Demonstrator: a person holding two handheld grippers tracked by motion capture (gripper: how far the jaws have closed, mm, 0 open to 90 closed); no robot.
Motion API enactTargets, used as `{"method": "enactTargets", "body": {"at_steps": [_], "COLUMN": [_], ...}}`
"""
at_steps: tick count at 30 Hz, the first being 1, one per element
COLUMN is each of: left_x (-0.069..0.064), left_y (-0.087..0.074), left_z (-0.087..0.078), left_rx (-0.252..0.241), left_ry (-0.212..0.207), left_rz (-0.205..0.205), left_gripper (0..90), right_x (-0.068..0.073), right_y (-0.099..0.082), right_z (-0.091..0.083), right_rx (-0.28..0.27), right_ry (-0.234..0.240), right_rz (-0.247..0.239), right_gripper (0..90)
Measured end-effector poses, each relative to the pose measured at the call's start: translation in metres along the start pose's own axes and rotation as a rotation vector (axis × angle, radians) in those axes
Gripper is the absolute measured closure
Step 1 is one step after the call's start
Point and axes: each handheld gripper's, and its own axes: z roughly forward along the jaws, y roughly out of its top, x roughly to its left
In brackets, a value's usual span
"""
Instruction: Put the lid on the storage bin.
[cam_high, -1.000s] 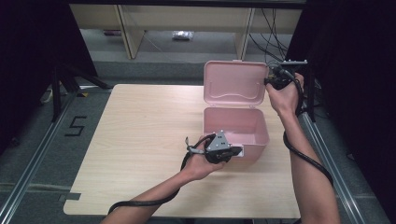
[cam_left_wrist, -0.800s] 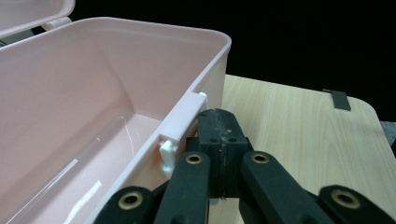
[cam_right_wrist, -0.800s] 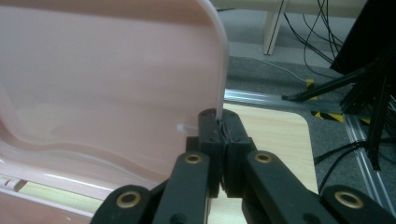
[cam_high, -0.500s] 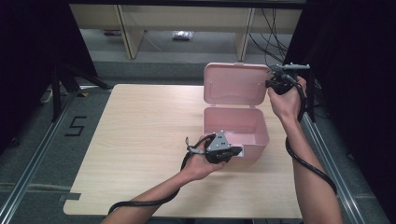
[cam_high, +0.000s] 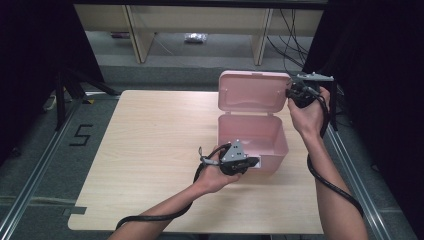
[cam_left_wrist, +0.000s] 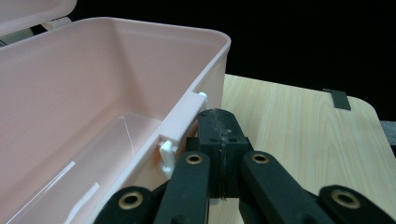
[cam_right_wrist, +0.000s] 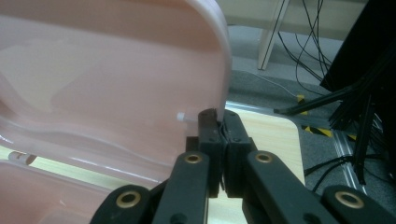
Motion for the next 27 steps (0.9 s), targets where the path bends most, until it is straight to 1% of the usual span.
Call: {"method": "enactTargets", "body": {"at_steps": [1,2,3,4,5,7,8,9,10,11,12,13,14,16,18,19,20,21,23,24,25,27], "left_x": [0.000,0.000,0.000,0.000,0.000,0.000,0.000,0.000,0.000,0.000,0.000,0.000,0.000,0.000,0.000,0.000,0.000,0.000,0.000,0.000,0.000,0.000], "left_y": [0.000,0.000,0.000,0.000,0.000,0.000,0.000,0.000,0.000,0.000,0.000,0.000,0.000,0.000,0.001,0.001,0.001,0.001,0.001,0.001,0.001,0.001], "left_z": [0.000,0.000,0.000,0.000,0.000,0.000,0.000,0.000,0.000,0.000,0.000,0.000,0.000,0.000,0.000,0.000,0.000,0.000,0.000,0.000,0.000,0.000], "left_rx": [0.001,0.002,0.002,0.001,0.001,0.001,0.000,0.004,0.004,0.002,0.002,0.002,0.002,0.000,0.001,0.001,0.004,0.004,0.004,0.005,0.004,0.004], "left_ry": [-0.001,0.000,-0.001,-0.001,-0.001,0.000,0.000,0.001,0.001,0.001,0.001,0.000,0.000,0.000,0.000,0.000,0.000,0.000,0.000,0.000,0.000,0.000], "left_rz": [0.002,0.003,0.003,0.001,0.002,0.001,0.000,0.004,0.003,0.001,0.000,0.000,0.001,0.001,0.003,0.002,0.003,0.004,0.002,0.002,0.002,0.002], "left_gripper": [90.0,90.0,90.0,90.0,90.0,90.0,90.0,90.0,90.0,90.0,90.0,90.0,90.0,90.0,90.0,90.0,90.0,90.0,90.0,90.0,90.0,90.0], "right_x": [0.001,0.002,0.001,0.003,0.001,0.003,0.002,0.004,0.003,0.003,0.005,0.005,0.005,0.005,0.005,0.006,0.007,0.006,0.007,0.006,0.007,0.008], "right_y": [-0.001,-0.001,-0.002,-0.003,-0.004,-0.005,-0.006,-0.007,-0.008,-0.008,-0.009,-0.010,-0.010,-0.012,-0.013,-0.014,-0.015,-0.016,-0.017,-0.018,-0.019,-0.021], "right_z": [-0.001,-0.002,-0.002,-0.003,-0.003,-0.006,-0.006,-0.007,-0.007,-0.008,-0.009,-0.009,-0.010,-0.011,-0.012,-0.013,-0.013,-0.014,-0.016,-0.016,-0.017,-0.018], "right_rx": [0.003,-0.001,-0.004,0.000,-0.014,-0.007,-0.016,-0.018,-0.023,-0.023,-0.021,-0.030,-0.023,-0.031,-0.037,-0.037,-0.050,-0.047,-0.046,-0.053,-0.048,-0.055], "right_ry": [-0.004,0.002,0.003,-0.004,0.000,-0.007,-0.012,-0.006,-0.013,-0.012,-0.014,-0.012,-0.005,-0.011,-0.001,-0.009,-0.018,-0.012,-0.008,-0.018,-0.016,-0.011], "right_rz": [0.012,0.018,0.002,0.018,-0.004,0.012,-0.008,0.008,-0.012,-0.015,0.003,0.001,0.010,-0.003,-0.011,-0.010,-0.002,-0.028,-0.011,-0.035,-0.022,-0.019], "right_gripper": [89.7,89.7,89.7,89.7,89.7,89.6,89.7,89.6,89.6,89.6,89.6,89.6,89.5,89.5,89.5,89.4,89.4,89.4,89.3,89.3,89.3,89.3]}}
